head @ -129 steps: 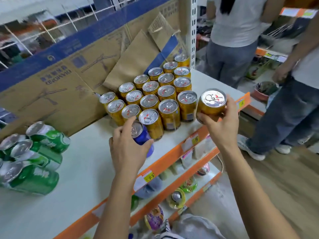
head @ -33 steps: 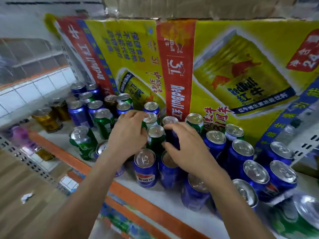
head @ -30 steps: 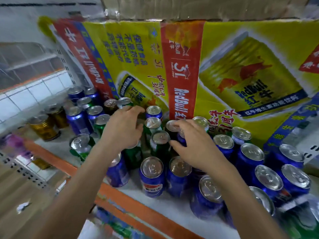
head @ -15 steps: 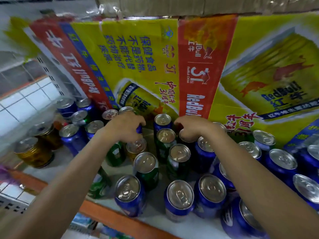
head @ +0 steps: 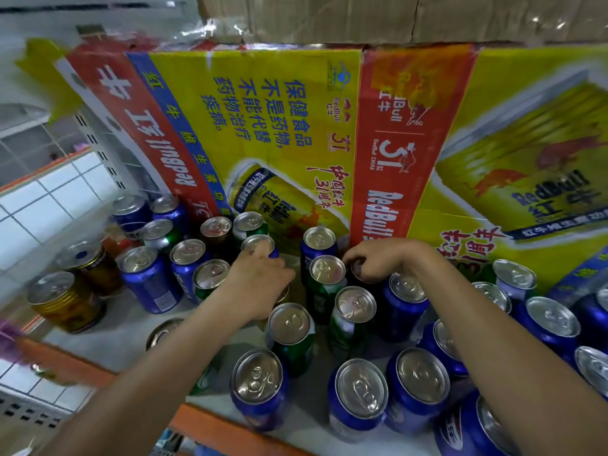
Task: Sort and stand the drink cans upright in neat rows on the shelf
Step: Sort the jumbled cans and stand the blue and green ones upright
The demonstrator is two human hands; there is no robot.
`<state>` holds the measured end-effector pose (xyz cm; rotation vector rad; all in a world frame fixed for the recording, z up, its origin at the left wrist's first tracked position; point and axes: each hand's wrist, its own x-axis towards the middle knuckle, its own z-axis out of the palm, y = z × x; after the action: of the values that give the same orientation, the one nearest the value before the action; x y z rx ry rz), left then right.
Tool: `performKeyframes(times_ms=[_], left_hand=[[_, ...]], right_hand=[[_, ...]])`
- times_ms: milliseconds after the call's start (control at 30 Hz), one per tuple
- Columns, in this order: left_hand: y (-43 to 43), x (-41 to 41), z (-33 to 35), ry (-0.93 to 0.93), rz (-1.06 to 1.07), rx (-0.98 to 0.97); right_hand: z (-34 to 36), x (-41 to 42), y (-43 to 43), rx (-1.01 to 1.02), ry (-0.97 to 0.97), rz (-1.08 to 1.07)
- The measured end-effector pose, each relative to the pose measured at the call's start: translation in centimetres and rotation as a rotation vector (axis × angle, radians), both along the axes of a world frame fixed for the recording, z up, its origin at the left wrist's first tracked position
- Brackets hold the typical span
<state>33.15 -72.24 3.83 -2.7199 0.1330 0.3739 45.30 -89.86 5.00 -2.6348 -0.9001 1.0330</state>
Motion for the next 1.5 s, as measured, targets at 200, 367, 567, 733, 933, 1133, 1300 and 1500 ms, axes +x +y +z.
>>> performKeyframes(times_ms=[200,367,567,733,933,1133,1300,1500], left_hand=[[1.7,-0.3,0.4,-0.117,0.016,-0.218],[2.4,-1.4,2.4,-0.351,0.081,-0.580],[-1.5,-3.9,6.9,-0.693,0.092,-1.245],[-8.1,-5.9,9.6,-0.711,0.223,-1.813],[-17.4,-7.1,9.5,-0.387,0.382,-2.194],[-30.7,-8.5,8.0,-0.141,0.324,-2.210],[-42.6,-10.3,6.4,0.068,0.161,-2.154],[-56.6,-13.0,3.2,0.206,0.000,-2.053]], right_hand=[[0.2,-0.9,0.3,-0.066,-0.107,0.024],[2.5,-2.7,-1.1,0.130,-0.324,-0.112],[8.3,-6.8,-6.4,0.594,-0.503,-0.385],[8.8,-12.2,-12.4,1.174,-0.288,-0.674],[6.1,-16.7,-19.0,1.685,0.020,-1.034],[4.2,-21.9,-29.2,1.739,0.022,-1.264],[2.7,-27.3,-40.2,1.642,-0.204,-1.430],[0.4,-34.8,-51.7,1.532,-0.493,-1.688]])
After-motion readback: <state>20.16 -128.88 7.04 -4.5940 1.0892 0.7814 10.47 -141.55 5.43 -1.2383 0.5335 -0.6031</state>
